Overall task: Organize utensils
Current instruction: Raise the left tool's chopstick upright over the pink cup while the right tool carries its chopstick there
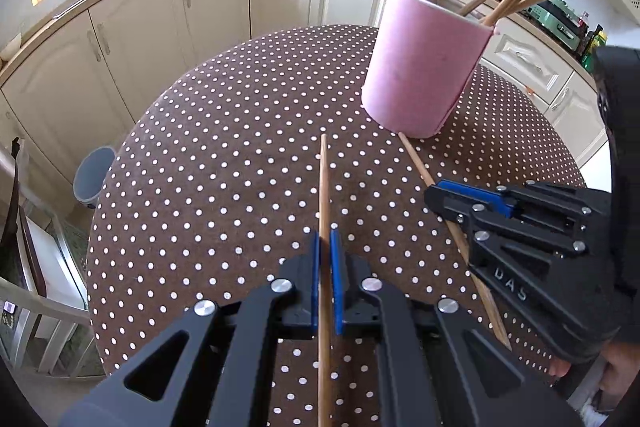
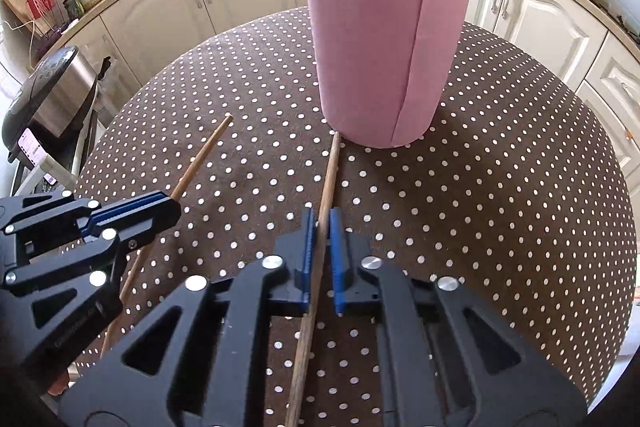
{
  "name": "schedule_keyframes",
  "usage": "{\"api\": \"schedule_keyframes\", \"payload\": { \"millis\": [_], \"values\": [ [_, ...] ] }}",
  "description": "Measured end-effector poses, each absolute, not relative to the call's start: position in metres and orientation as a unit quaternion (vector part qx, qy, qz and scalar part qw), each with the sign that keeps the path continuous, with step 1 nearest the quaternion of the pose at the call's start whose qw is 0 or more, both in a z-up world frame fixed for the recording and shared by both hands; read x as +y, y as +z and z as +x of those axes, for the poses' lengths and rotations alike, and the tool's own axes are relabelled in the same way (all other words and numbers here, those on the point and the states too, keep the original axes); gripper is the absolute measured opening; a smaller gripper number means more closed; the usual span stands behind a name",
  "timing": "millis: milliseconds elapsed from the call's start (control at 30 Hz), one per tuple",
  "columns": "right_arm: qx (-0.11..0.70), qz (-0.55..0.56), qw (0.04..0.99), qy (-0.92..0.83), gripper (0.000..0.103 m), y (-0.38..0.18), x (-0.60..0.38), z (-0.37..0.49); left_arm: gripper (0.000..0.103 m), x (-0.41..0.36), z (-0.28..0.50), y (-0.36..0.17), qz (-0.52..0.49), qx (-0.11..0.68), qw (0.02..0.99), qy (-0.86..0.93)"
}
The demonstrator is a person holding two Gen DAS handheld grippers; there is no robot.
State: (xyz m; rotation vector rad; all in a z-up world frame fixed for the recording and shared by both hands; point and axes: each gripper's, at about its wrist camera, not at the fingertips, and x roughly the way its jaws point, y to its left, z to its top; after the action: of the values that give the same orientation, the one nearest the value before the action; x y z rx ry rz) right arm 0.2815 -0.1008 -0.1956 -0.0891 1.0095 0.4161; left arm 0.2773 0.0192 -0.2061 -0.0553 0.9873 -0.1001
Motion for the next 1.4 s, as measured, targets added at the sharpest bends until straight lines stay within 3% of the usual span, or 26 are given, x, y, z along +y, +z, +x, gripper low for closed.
{"api": "schedule_keyframes", "payload": {
  "millis": [267,1033,1400],
  "values": [
    [0.482,0.012,0.845,0.233,0.006,-0.188,-0.117,0.28,0.006,0.008,0.27,-0.198,-0.02,0.462,0.884,-0.059],
    [0.334,0.053,0.899,0.278,0.006,-0.076,-0.14,0.22,0.006,0.005,0.24,-0.119,-0.02,0.378,0.92,-0.098],
    [0.289,0.049,0.916,0.273,0.006,-0.05,-0.14,0.202,0.006,-0.001,0.225,-0.088,-0.02,0.333,0.937,-0.107]
  ]
}}
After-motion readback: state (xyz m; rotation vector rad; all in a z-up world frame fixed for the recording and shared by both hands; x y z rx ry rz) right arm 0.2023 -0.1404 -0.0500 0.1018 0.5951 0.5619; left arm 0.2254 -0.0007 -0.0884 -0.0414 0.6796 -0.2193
